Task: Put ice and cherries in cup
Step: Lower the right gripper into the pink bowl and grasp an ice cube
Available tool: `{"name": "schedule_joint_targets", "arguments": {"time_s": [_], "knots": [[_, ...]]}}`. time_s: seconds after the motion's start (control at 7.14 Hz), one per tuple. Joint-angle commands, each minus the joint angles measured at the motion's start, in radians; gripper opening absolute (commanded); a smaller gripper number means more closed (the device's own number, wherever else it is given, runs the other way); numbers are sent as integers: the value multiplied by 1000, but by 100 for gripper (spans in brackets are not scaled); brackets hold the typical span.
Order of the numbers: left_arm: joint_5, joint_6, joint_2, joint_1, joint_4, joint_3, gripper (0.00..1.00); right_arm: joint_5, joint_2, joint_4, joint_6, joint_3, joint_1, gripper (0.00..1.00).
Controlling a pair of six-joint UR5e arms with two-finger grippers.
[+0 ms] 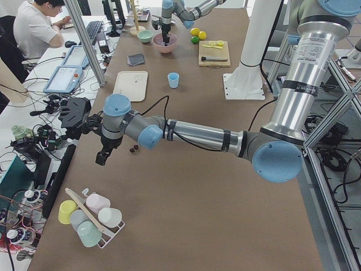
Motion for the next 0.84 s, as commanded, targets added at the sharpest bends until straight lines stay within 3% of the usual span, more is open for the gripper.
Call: {"name": "schedule_joint_targets", "arguments": {"time_s": [0.0, 0.28, 0.42, 0.56, 0.7], "knots": [[0, 0, 3, 0, 0, 2, 98, 5, 0, 0, 0, 6, 6, 30], [0, 0, 1, 2, 0, 2, 98, 45, -1, -5, 2, 30, 38, 21], [0, -2, 1, 2, 0, 0, 98, 122, -1, -23, 2, 59, 95, 16], [0, -2, 0, 2, 0, 2, 98, 166, 20, -66, 9, 89, 118, 8], [0, -2, 0, 2, 0, 0, 98, 154, 90, -162, 25, 98, 117, 1]]}}
